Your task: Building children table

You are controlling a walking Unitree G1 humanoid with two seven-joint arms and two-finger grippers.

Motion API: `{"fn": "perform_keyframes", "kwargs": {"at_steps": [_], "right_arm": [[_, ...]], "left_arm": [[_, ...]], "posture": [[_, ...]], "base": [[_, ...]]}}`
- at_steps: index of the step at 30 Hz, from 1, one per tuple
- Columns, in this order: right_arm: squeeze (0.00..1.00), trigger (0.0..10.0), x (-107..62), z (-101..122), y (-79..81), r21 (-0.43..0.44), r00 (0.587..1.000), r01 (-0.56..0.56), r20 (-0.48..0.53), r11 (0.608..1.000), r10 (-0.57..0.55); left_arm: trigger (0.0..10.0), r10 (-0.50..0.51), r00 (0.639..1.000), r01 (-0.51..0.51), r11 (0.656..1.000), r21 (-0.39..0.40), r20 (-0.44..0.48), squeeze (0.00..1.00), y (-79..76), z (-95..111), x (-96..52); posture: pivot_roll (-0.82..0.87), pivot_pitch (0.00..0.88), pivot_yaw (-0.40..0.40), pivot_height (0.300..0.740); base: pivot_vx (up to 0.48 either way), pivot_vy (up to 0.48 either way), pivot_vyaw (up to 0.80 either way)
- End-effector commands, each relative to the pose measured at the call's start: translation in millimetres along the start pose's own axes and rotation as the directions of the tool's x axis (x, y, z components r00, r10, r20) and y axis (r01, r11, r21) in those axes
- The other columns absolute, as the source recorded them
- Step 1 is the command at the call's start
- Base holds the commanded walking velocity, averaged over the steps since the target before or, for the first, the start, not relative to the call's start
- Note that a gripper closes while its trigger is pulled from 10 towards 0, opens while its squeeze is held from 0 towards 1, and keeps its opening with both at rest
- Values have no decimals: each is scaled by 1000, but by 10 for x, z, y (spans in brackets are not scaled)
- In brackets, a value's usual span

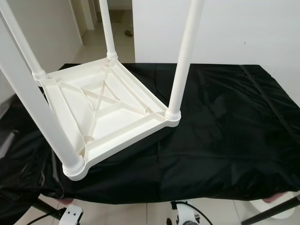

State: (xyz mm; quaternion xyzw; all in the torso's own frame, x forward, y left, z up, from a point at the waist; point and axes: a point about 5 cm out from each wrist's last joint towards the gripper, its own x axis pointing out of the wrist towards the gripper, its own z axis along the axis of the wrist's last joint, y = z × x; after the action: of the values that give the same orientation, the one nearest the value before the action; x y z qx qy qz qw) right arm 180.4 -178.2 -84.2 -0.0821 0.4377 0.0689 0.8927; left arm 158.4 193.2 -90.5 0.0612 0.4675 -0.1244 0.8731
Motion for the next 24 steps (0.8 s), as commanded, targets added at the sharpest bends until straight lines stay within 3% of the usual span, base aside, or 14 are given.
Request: {"fn": "perform_keyframes", "kwargs": {"at_steps": [1,3,9,24], "right_arm": [[0,10000,-9,-57,8,6,1000,2,-26,1000,-2],[0,10000,-16,-97,45,39,999,4,-33,999,-3],[0,10000,-21,-131,90,56,999,8,-43,998,-6],[0,10000,-22,-131,63,73,999,19,-45,997,-16]], "left_arm": [[10000,121,992,-121,993,6,-37,0,59,-91,-23],[10000,116,992,-115,993,16,-46,0,68,-113,-31],[10000,102,994,-100,994,49,-48,0,72,-103,-31],[10000,118,992,-117,993,28,-42,0,34,-125,-27]], "posture": [[13,0,82,740],[4,0,126,740],[2,0,146,740],[13,0,130,740]], "base": [[0,0,0],[0,0,0],[0,0,0],[0,0,0]]}}
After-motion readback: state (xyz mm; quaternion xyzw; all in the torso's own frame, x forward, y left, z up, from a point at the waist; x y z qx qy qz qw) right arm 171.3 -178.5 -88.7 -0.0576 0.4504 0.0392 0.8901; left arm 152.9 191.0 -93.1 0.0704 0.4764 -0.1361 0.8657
